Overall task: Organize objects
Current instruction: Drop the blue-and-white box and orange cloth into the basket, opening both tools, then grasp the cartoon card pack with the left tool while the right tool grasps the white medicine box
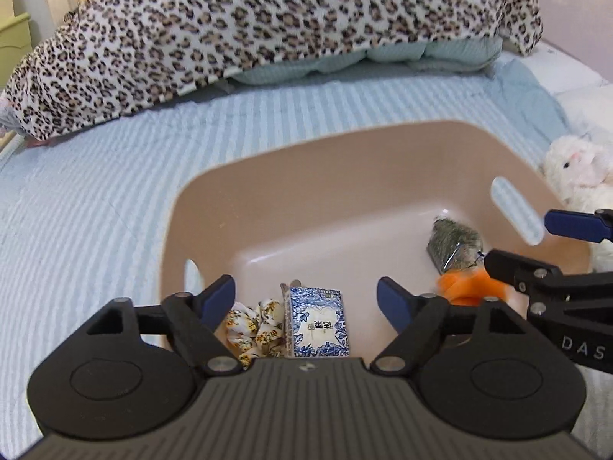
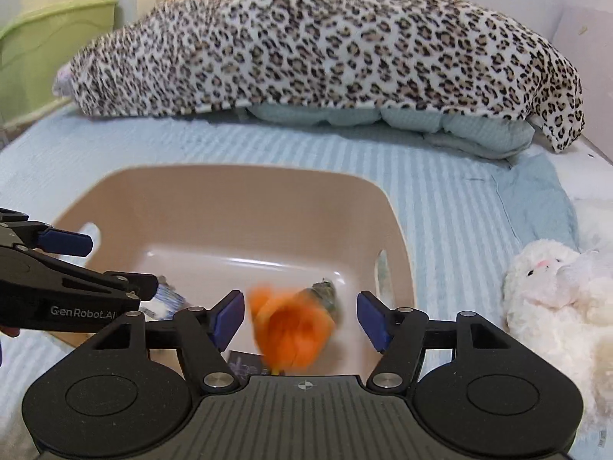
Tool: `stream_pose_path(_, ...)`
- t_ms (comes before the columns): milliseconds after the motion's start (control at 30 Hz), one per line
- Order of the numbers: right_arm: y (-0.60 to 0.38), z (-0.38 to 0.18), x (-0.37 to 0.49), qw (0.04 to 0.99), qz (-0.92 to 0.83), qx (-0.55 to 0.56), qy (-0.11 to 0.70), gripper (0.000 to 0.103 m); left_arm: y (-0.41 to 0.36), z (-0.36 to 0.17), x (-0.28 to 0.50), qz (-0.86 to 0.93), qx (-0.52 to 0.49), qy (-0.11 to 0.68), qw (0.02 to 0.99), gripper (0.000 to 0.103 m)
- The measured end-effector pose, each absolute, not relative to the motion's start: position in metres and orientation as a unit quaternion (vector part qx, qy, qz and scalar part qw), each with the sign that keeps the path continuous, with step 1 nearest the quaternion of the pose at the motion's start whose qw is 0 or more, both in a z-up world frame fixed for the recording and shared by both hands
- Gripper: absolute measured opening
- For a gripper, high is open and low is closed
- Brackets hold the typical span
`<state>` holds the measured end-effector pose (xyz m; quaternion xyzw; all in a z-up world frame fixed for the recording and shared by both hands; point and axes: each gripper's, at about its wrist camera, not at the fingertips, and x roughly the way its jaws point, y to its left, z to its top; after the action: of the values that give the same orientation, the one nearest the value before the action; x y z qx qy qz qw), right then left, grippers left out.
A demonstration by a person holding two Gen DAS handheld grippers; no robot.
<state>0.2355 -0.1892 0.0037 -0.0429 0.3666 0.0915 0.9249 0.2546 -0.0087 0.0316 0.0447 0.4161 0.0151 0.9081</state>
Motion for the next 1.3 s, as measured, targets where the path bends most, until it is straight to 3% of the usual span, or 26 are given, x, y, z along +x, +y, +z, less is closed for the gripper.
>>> stream_pose_path(233,-0.199,0.03,0.202,0.93,0.086,-0.034,0.355,0.097,-0.011,0.056,0.226,0.008,0.038,0.405,0.914,0.092)
stream_pose_path(400,-0.205,0.033,0.175,0.924,0.076,-0.048,0.37,0.103,-0.013,0.06,0.203,0.001,0.039,0.406,0.913,0.092)
stream_pose_path(967,-0.22,-0.023,0.119,0.883,0.041,-0.033,0.467,0.103,-0.015,-0.009,0.153,-0.006,0.018,0.481,0.877,0.095)
stream_pose_path(1300,-0.244,-0.048,0.125,0.869,0.014,-0.005,0.494,0.103,-0.037,-0.011,0.152,-0.042,0.033,0.466,0.883,0.095)
